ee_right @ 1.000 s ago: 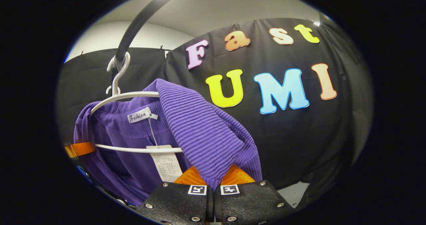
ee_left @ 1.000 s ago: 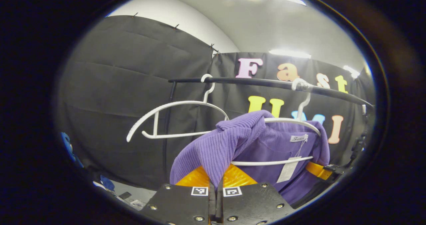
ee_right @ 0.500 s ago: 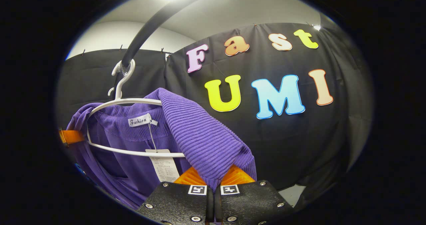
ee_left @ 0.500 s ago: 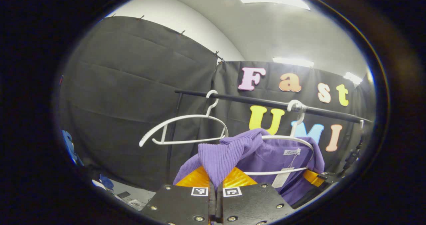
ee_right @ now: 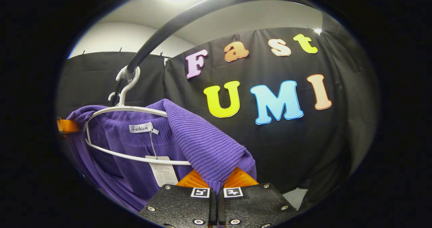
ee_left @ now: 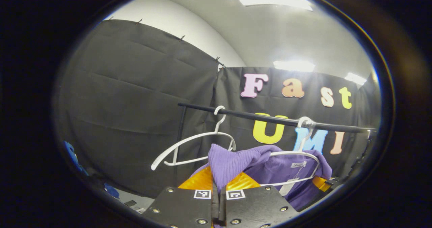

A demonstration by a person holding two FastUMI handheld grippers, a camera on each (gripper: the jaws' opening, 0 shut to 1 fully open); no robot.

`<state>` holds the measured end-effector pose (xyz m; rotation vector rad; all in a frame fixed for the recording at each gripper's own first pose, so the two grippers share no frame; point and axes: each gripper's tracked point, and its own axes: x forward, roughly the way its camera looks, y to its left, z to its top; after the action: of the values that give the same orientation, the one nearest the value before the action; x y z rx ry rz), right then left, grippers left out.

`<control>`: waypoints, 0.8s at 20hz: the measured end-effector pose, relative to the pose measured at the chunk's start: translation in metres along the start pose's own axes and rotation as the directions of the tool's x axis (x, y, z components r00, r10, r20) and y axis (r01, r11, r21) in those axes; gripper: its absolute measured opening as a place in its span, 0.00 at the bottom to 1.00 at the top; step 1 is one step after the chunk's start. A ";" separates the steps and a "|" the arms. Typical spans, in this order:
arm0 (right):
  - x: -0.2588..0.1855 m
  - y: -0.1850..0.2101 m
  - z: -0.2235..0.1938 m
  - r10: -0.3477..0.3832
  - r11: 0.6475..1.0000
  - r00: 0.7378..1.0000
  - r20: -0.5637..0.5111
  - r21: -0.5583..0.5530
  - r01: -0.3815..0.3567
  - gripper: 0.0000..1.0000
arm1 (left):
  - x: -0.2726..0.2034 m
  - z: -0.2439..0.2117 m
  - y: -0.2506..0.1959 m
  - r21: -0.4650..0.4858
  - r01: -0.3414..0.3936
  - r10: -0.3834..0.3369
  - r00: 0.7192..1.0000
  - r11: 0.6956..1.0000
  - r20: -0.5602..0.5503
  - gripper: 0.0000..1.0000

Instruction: Grasp the clothes on the hanger with both hands and then place them into the laundry hamper below.

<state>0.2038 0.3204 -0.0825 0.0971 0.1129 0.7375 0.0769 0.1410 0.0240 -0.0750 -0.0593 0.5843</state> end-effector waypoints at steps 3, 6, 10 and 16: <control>-0.005 0.006 0.011 -0.035 0.999 0.999 0.014 -0.012 0.036 0.01 | 0.006 0.012 0.010 -0.010 0.031 -0.031 0.999 0.999 0.006 0.01; -0.008 0.010 0.017 -0.080 0.997 0.996 0.025 -0.018 0.081 0.01 | 0.017 0.014 0.025 -0.017 0.072 -0.072 0.997 0.997 -0.010 0.01; -0.010 0.029 0.025 -0.118 0.992 0.993 0.016 -0.053 0.119 0.01 | 0.029 0.009 0.046 -0.059 0.141 -0.143 0.989 0.988 -0.035 0.01; -0.019 0.039 0.032 -0.190 0.979 0.982 -0.001 -0.071 0.190 0.01 | 0.053 -0.006 0.063 -0.110 0.231 -0.237 0.971 0.967 -0.042 0.01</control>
<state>0.1682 0.3347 -0.0443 0.0151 0.1017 0.5502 0.0867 0.2222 0.0141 -0.1829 -0.0443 0.3421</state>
